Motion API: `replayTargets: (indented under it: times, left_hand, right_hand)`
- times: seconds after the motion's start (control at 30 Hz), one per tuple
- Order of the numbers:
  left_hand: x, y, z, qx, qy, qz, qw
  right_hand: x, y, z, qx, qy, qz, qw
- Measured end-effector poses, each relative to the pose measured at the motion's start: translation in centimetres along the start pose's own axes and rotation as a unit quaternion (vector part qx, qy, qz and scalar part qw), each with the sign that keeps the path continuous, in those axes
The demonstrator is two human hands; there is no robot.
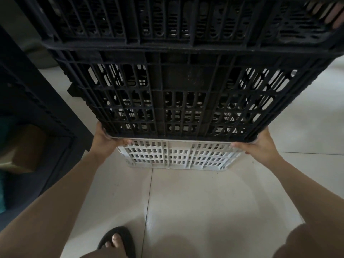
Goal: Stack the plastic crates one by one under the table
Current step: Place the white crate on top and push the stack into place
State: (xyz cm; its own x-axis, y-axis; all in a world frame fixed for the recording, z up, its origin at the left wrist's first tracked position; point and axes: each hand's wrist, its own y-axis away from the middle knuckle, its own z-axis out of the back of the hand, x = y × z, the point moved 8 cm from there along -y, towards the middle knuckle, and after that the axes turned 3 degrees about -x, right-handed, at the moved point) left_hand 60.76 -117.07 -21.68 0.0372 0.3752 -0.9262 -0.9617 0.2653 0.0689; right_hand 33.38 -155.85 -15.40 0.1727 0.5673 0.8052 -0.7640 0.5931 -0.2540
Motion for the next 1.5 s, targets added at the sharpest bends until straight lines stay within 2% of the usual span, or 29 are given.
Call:
replayTargets:
  times: [0.2, 0.47, 0.7, 0.87, 0.97, 1.17, 1.37, 1.5]
  left_hand:
    - [-1.6, -1.6, -0.4, 0.005, 0.028, 0.029, 0.999]
    - [-1.3, -2.3, -1.3, -0.001, 0.036, 0.065, 0.997]
    - [-2.6, -4.0, -1.8, -0.023, 0.059, 0.057, 0.996]
    - [-4.4, -5.1, -2.6, -0.008, 0.064, 0.001, 0.998]
    - [-3.9, -5.8, -3.1, -0.018, 0.117, 0.06, 0.991]
    - [-2.9, -6.6, -3.1, -0.019, 0.077, 0.111, 0.991]
    - [-5.0, -6.1, -3.9, 0.027, 0.051, 0.027, 0.998]
    - [-4.5, -6.3, -3.4, -0.002, 0.044, 0.033, 0.999]
  right_hand:
    - [-5.2, -1.3, -1.6, 0.008, -0.064, -0.168, 0.984]
    - [-7.3, -2.5, -1.9, -0.039, -0.088, -0.247, 0.964]
    - [-7.5, -3.0, -2.5, -0.064, -0.102, -0.27, 0.955]
    - [-7.5, -4.6, -2.9, -0.063, -0.096, -0.281, 0.953]
    - [-7.5, -5.7, -3.1, -0.059, -0.106, -0.291, 0.949]
    - [-7.6, -7.4, -3.2, -0.028, -0.125, -0.303, 0.944]
    - [-7.3, -7.1, -3.1, -0.033, -0.126, -0.308, 0.943]
    - [-7.0, -7.0, -2.7, -0.038, -0.083, -0.303, 0.949]
